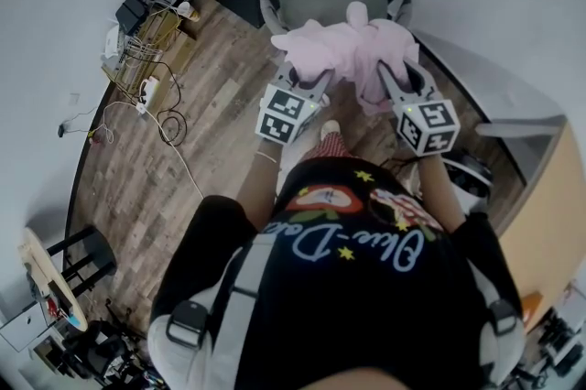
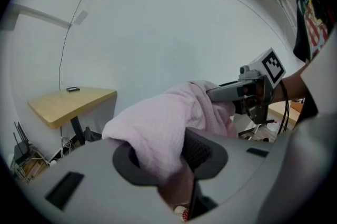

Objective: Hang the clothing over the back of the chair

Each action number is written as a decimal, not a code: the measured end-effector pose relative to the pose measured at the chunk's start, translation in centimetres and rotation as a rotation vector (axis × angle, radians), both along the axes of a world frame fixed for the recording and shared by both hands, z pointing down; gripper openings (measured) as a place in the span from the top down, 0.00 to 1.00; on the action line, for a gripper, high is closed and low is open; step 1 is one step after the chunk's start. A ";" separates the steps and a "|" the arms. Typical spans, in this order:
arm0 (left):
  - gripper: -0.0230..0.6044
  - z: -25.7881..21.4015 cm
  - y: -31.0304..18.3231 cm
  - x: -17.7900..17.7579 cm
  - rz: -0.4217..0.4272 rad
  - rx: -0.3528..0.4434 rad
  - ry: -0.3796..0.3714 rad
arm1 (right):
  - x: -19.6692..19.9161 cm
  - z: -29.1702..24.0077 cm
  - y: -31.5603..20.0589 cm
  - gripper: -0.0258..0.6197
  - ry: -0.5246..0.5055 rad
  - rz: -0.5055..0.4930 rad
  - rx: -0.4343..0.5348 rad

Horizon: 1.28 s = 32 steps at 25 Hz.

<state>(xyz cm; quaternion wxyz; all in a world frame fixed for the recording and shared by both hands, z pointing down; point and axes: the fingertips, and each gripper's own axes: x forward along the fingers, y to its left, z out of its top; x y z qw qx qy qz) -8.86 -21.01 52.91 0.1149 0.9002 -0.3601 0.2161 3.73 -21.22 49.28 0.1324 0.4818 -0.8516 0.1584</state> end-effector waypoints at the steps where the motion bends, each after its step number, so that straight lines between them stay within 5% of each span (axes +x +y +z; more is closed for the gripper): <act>1: 0.81 0.4 -0.1 0.0 -0.005 -0.006 -0.012 | 0.1 0.5 -0.1 0.78 0.003 0.004 -0.008; 32: 0.66 3.8 2.2 -4.7 -0.200 -0.128 -0.081 | 3.4 6.6 2.3 0.66 -0.025 0.106 -0.186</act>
